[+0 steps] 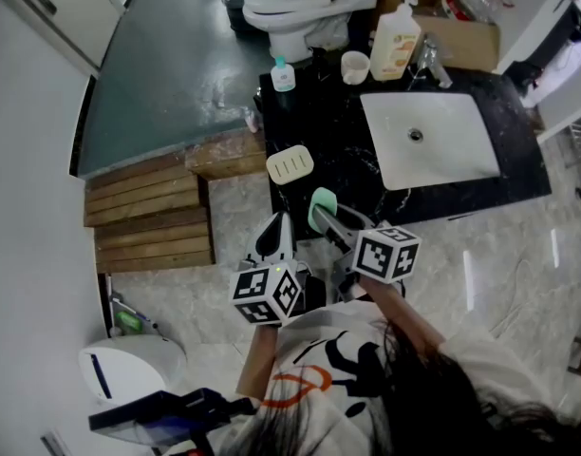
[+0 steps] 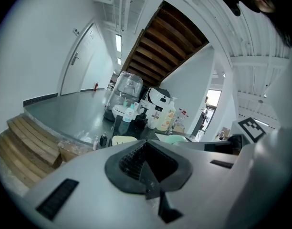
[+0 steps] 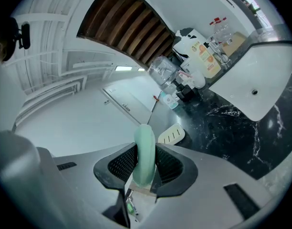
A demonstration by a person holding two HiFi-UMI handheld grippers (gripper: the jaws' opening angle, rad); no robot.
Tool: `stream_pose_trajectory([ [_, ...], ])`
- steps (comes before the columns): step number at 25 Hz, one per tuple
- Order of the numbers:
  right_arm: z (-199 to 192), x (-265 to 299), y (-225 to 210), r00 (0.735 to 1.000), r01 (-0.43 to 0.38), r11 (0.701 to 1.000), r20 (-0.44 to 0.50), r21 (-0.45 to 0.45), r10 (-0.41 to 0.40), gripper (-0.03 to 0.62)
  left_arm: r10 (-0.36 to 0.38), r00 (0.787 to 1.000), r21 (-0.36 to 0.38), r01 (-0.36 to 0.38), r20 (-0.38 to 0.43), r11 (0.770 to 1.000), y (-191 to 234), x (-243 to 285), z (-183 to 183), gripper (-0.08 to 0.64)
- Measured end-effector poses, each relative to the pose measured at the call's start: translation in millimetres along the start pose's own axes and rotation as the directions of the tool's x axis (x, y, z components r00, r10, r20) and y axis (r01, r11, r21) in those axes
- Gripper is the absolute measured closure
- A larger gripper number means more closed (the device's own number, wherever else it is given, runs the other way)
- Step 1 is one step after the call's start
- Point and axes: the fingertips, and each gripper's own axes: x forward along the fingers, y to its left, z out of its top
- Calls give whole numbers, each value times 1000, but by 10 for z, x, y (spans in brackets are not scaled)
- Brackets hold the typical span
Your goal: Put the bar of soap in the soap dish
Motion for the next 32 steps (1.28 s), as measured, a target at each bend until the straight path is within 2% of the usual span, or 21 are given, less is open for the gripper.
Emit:
stream_pose_trajectory([
  [8, 73, 314, 85, 1000, 9, 1000, 14, -9, -9, 470, -8, 1000, -4, 8, 11, 1000, 347, 113, 195, 558],
  [17, 147, 578, 95, 998, 47, 999, 36, -13, -47, 471, -55, 998, -2, 55, -2, 998, 564, 303, 322, 558],
  [32, 235, 607, -19, 993, 100, 995, 69, 10, -100, 471, -101, 994, -9, 101, -36, 995, 611, 491, 308, 558],
])
